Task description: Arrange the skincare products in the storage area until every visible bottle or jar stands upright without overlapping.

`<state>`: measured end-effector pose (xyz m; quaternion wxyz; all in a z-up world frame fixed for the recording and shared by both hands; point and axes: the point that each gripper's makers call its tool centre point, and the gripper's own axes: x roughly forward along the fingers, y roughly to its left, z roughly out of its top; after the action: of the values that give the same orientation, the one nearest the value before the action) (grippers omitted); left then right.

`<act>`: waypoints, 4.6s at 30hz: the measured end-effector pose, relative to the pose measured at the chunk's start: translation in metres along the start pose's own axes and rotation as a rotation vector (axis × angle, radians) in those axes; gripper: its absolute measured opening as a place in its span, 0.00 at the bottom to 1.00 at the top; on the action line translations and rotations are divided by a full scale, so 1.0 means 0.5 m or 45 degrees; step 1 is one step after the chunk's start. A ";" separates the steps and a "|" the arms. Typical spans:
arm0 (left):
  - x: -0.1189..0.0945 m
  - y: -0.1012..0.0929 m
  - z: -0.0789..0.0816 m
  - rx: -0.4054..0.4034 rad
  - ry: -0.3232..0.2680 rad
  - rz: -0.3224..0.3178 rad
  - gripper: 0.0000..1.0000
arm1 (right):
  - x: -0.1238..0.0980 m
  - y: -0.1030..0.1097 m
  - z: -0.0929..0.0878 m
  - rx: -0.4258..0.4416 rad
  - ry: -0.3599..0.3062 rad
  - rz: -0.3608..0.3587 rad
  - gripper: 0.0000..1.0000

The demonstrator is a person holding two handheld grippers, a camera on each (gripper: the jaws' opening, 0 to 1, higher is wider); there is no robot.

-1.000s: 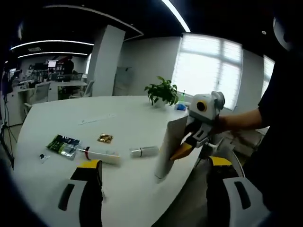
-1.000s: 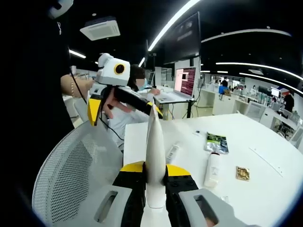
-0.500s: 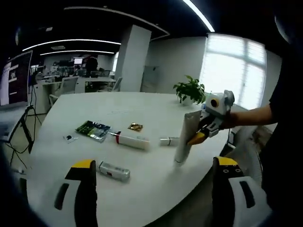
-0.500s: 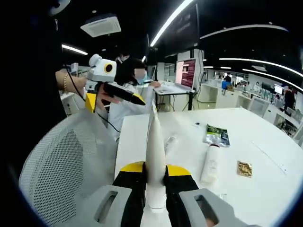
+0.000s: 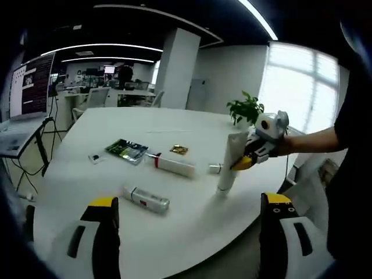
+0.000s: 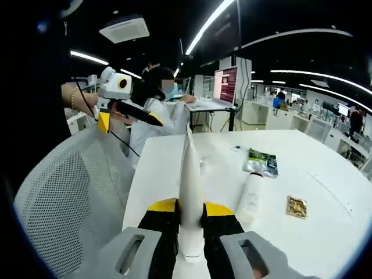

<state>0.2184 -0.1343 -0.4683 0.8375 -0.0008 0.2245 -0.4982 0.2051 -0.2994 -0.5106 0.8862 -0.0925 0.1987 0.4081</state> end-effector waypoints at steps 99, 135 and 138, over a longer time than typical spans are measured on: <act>0.023 -0.010 -0.024 0.064 0.109 -0.013 0.91 | -0.031 -0.059 -0.004 -0.061 0.064 -0.004 0.13; 0.049 -0.012 0.019 0.126 0.041 -0.033 0.88 | -0.135 -0.054 -0.024 0.069 0.120 -0.293 0.46; 0.048 -0.013 0.022 0.115 0.041 -0.028 0.88 | -0.144 -0.043 -0.022 0.082 0.121 -0.316 0.48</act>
<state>0.2266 -0.1602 -0.4659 0.8274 0.0425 0.2151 -0.5170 0.1760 -0.3664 -0.4898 0.9220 -0.1072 0.2403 0.2840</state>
